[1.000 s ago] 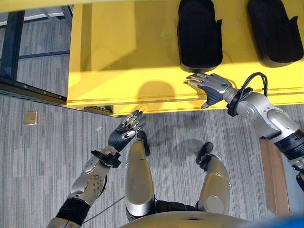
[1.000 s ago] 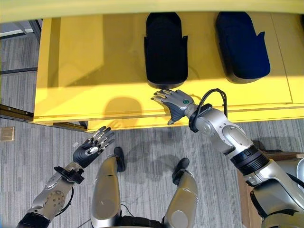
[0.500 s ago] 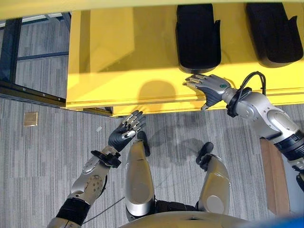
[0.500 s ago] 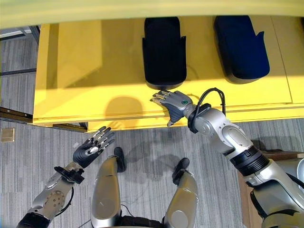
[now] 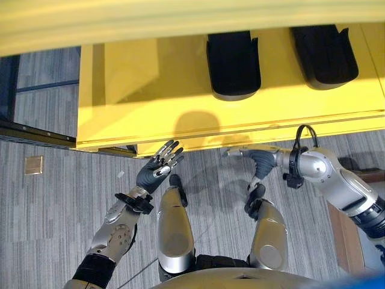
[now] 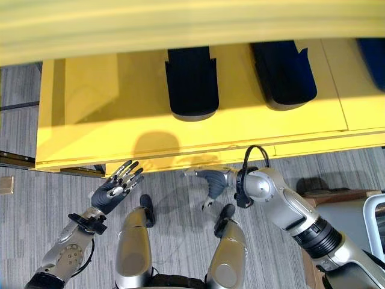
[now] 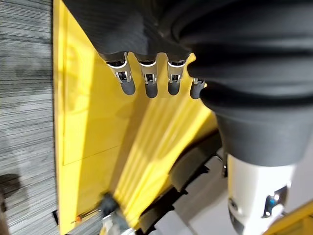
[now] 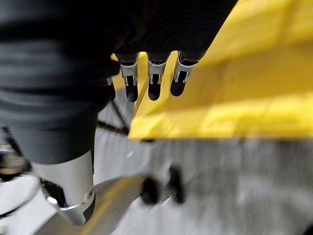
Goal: Move parts from the plastic box to the shelf.
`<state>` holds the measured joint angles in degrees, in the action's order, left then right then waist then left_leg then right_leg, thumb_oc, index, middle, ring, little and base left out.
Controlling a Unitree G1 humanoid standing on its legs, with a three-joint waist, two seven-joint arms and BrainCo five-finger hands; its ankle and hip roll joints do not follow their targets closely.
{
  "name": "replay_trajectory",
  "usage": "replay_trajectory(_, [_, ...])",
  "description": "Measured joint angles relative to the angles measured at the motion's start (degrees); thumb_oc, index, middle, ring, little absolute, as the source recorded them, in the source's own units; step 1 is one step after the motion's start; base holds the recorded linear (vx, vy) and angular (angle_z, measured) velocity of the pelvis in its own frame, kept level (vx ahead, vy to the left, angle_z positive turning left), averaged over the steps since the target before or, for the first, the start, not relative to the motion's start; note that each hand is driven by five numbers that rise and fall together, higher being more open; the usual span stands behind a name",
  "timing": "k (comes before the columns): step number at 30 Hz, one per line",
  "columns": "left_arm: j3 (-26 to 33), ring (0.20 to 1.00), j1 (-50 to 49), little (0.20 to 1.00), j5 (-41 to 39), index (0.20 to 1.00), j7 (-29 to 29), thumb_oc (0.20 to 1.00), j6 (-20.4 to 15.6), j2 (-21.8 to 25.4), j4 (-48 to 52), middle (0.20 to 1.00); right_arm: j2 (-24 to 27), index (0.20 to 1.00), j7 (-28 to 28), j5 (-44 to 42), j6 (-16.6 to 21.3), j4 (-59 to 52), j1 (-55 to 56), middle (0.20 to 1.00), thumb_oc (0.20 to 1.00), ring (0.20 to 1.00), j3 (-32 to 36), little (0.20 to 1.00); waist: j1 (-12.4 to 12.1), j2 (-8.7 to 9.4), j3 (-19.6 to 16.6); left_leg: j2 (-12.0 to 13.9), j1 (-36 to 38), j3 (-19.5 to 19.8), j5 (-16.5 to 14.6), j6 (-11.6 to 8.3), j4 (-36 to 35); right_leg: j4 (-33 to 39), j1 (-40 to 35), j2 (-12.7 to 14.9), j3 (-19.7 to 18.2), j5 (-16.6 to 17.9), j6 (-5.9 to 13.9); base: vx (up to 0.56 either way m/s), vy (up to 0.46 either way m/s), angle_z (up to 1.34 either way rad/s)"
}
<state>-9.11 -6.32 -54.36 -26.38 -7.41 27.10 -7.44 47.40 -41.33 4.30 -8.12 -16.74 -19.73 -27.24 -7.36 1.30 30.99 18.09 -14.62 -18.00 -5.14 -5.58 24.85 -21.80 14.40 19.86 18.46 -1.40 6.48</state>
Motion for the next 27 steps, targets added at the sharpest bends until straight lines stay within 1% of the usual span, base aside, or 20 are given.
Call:
replay_trajectory(3, [1.2, 1.0, -1.8, 1.0, 0.0, 1.0, -0.3, 1.0, -0.1, -0.2, -0.1, 1.0, 0.0, 1.0, -2.2, -5.3, -0.5, 0.0, 2.4, 1.0, 1.0, 1.0, 2.3, 1.0, 0.0, 0.5, -1.2, -0.3, 1.7, -0.4, 1.4, -0.49, -3.1, 2.4, -1.5, -0.7, 0.7, 0.6, 0.45, 0.05, -0.028, 0.03])
replay_trajectory(4, [2.1, 1.0, -3.0, 1.0, 0.0, 1.0, -1.1, 1.0, 0.0, -1.0, -0.1, 1.0, -0.4, 1.0, -4.7, -9.9, -0.8, 0.0, 5.1, 1.0, 1.0, 1.0, 4.4, 1.0, -0.1, 0.85, -2.5, -0.8, 3.8, -0.4, 3.0, -0.85, -6.4, 5.1, -3.6, -1.4, 1.3, 1.7, 0.55, 0.05, 0.013, 0.04])
replay_trajectory(6, [2.0, 1.0, -4.2, 1.0, 0.1, 1.0, -1.6, 1.0, 0.0, -1.7, -0.2, 1.0, -0.6, 1.0, -6.7, -12.8, -1.2, 0.0, 6.8, 1.0, 1.0, 1.0, 4.4, 1.0, 0.0, 1.18, -5.7, -1.2, 4.6, -0.7, 4.1, -1.29, -9.0, 6.6, -4.0, -1.7, 1.5, 2.0, 0.59, 0.05, 0.035, 0.06])
replay_trajectory(7, [2.0, 1.0, -4.5, 1.0, 0.6, 1.0, -2.4, 1.0, 0.2, -2.1, -0.5, 1.0, -1.5, 1.0, -7.8, -15.2, -1.8, 0.2, 8.0, 1.0, 1.0, 1.0, 5.2, 1.0, 0.0, 1.14, -6.8, -1.5, 5.9, -0.8, 4.8, -1.28, -10.7, 7.8, -5.3, -1.8, 1.9, 2.3, 0.65, 0.04, 0.07, 0.14])
replay_trajectory(8, [1.9, 1.0, -5.1, 1.0, 2.3, 1.0, -3.4, 1.0, 0.6, -2.9, -1.2, 1.0, -4.8, 1.0, -9.1, -20.7, -3.4, 0.8, 11.0, 1.0, 1.0, 1.0, 7.6, 1.0, 0.1, 0.87, -8.5, -2.2, 8.9, -0.7, 5.8, -1.08, -13.6, 9.7, -8.4, -1.9, 2.9, 2.7, 1.02, 0.05, 0.078, 0.13])
replay_trajectory(9, [1.7, 1.0, -6.0, 1.0, 3.7, 1.0, -3.8, 1.0, 0.7, -3.1, -1.2, 1.0, -6.5, 1.0, -9.9, -23.9, -4.4, 1.3, 12.2, 1.0, 1.0, 1.0, 8.1, 1.0, 0.1, 0.87, -10.1, -2.5, 10.1, -0.9, 5.9, -1.2, -14.7, 10.5, -9.3, -1.9, 2.9, 2.7, 1.11, 0.06, 0.097, 0.07])
replay_trajectory(10, [1.1, 1.0, -7.6, 1.0, 5.4, 1.0, -4.9, 1.0, 1.0, -3.2, -1.3, 1.0, -9.8, 1.0, -10.9, -28.4, -5.4, 3.4, 14.0, 1.0, 1.0, 1.0, 8.9, 1.0, 0.1, 0.72, -13.3, -2.9, 11.8, -1.4, 5.9, -1.28, -16.3, 11.9, -10.7, -2.0, 3.0, 2.9, 1.44, 0.0, 0.074, -0.05])
replay_trajectory(12, [0.4, 1.0, -8.3, 1.0, 7.3, 1.0, -5.5, 1.0, 1.0, -3.3, -2.5, 1.0, -12.5, 1.0, -11.1, -32.3, -6.2, 7.5, 15.3, 1.0, 1.0, 1.0, 9.3, 1.0, 0.2, 0.33, -16.8, -3.3, 12.9, -1.7, 6.0, -1.34, -17.3, 13.7, -12.4, -2.1, 3.7, 3.2, 1.98, 0.01, 0.058, 0.03])
replay_trajectory(13, [0.3, 1.0, -8.3, 1.0, 8.1, 1.0, -5.7, 1.0, 1.0, -3.2, -3.1, 1.0, -13.8, 1.0, -11.1, -33.2, -6.2, 9.5, 16.0, 1.0, 1.0, 1.0, 9.9, 1.0, 0.2, 0.29, -17.8, -3.4, 13.6, -1.7, 6.2, -1.49, -18.0, 14.4, -13.3, -2.1, 4.1, 3.4, 2.15, 0.02, 0.109, 0.11])
replay_trajectory(15, [0.5, 1.0, -9.1, 1.0, 8.8, 1.0, -6.1, 1.0, 1.3, -3.1, -3.2, 1.0, -16.3, 1.0, -9.7, -34.7, -6.5, 14.4, 18.5, 1.0, 1.0, 1.0, 11.8, 1.0, 0.2, -0.03, -20.5, -3.7, 14.1, -1.5, 6.6, -1.63, -19.3, 15.9, -14.4, -2.3, 4.6, 3.8, 2.37, -0.02, 0.151, 0.12])
replay_trajectory(17, [1.2, 1.0, -9.6, 1.0, 8.7, 1.0, -6.4, 1.0, 2.1, -3.1, -3.2, 1.0, -17.8, 1.0, -4.4, -37.6, -5.8, 17.6, 20.7, 1.0, 1.0, 1.0, 13.6, 1.0, 0.3, -0.23, -21.1, -4.2, 15.8, -1.6, 7.1, -1.8, -20.9, 16.9, -15.7, -2.3, 4.6, 3.9, 2.53, -0.02, 0.162, 0.03])
replay_trajectory(18, [1.6, 1.0, -10.1, 1.0, 8.3, 1.0, -7.1, 1.0, 3.4, -3.1, -3.2, 1.0, -18.2, 1.0, 1.7, -39.9, -4.0, 19.5, 21.9, 1.0, 1.0, 1.0, 15.4, 1.0, 0.5, -0.33, -21.6, -4.3, 15.7, -1.7, 7.0, -1.63, -21.0, 17.4, -15.9, -2.3, 4.6, 4.0, 2.42, -0.02, 0.159, -0.01])
replay_trajectory(19, [1.9, 1.0, -10.4, 1.0, 7.8, 1.0, -7.3, 1.0, 3.9, -3.1, -3.0, 1.0, -18.7, 1.0, 5.3, -40.6, -3.1, 21.0, 22.8, 1.0, 1.0, 1.0, 17.7, 1.0, 0.9, -0.26, -21.7, -4.5, 15.7, -1.7, 7.0, -1.61, -20.9, 17.5, -15.9, -2.2, 4.5, 4.1, 2.43, -0.03, 0.184, 0.01])
replay_trajectory(21, [2.9, 1.0, -11.2, 1.0, 7.7, 1.0, -7.8, 1.0, 4.8, -3.3, -2.8, 1.0, -22.3, 1.0, 12.2, -42.0, -0.4, 24.3, 24.3, 1.0, 1.0, 1.0, 26.0, 1.0, 1.7, -0.1, -22.1, -4.8, 15.8, -1.8, 7.0, -1.54, -20.9, 17.5, -16.0, -1.9, 4.4, 4.1, 2.72, -0.03, 0.158, 0.0])
replay_trajectory(22, [3.0, 1.0, -11.3, 1.0, 7.7, 1.0, -7.8, 1.0, 4.9, -3.3, -2.8, 1.0, -22.1, 1.0, 14.3, -42.0, 0.1, 24.7, 25.0, 1.0, 1.0, 1.0, 27.7, 1.0, 2.0, -0.11, -22.2, -5.0, 15.8, -1.8, 6.9, -1.52, -20.8, 17.6, -15.9, -1.8, 4.3, 4.1, 2.96, -0.04, 0.208, -0.01])
replay_trajectory(23, [3.7, 1.0, -11.3, 1.0, 7.7, 1.0, -7.9, 1.0, 5.1, -3.3, -2.2, 1.0, -23.0, 1.0, 18.4, -41.9, 0.8, 25.5, 26.9, 1.0, 1.0, 1.0, 31.5, 1.0, 3.2, 0.05, -22.2, -5.4, 15.7, -2.0, 6.9, -1.37, -20.8, 18.0, -16.0, -1.6, 3.9, 4.4, 2.94, -0.04, 0.226, -0.03])
replay_trajectory(25, [4.4, 1.0, -11.2, 1.0, 7.7, 1.0, -8.2, 1.0, 5.1, -3.3, -2.1, 1.0, -24.6, 1.0, 22.0, -41.9, 0.5, 26.9, 27.3, 1.0, 1.0, 1.0, 32.9, 1.0, 3.7, 0.19, -22.3, -5.4, 15.7, -2.2, 6.9, -1.35, -20.8, 18.0, -16.0, -1.5, 3.4, 4.8, 2.72, -0.04, 0.211, -0.07])
replay_trajectory(26, [4.5, 1.0, -10.8, 1.0, 7.8, 1.0, -8.3, 1.0, 5.1, -3.2, -2.1, 1.0, -24.9, 1.0, 23.5, -41.9, 0.3, 27.3, 27.4, 1.0, 1.0, 1.0, 32.5, 1.0, 4.2, 0.38, -22.5, -5.5, 15.8, -2.4, 6.8, -1.3, -20.7, 18.2, -16.0, -1.5, 3.1, 4.8, 2.69, -0.04, 0.227, -0.13])
replay_trajectory(27, [4.5, 1.0, -9.8, 1.0, 8.5, 1.0, -8.3, 1.0, 5.1, -3.0, -1.9, 1.0, -26.2, 1.0, 26.3, -41.7, 0.2, 28.5, 27.4, 1.0, 1.0, 1.0, 32.3, 1.0, 4.8, 0.64, -22.7, -5.6, 15.9, -2.8, 6.7, -1.08, -20.6, 18.6, -16.0, -1.5, 2.7, 5.3, 2.64, -0.03, 0.196, -0.14])
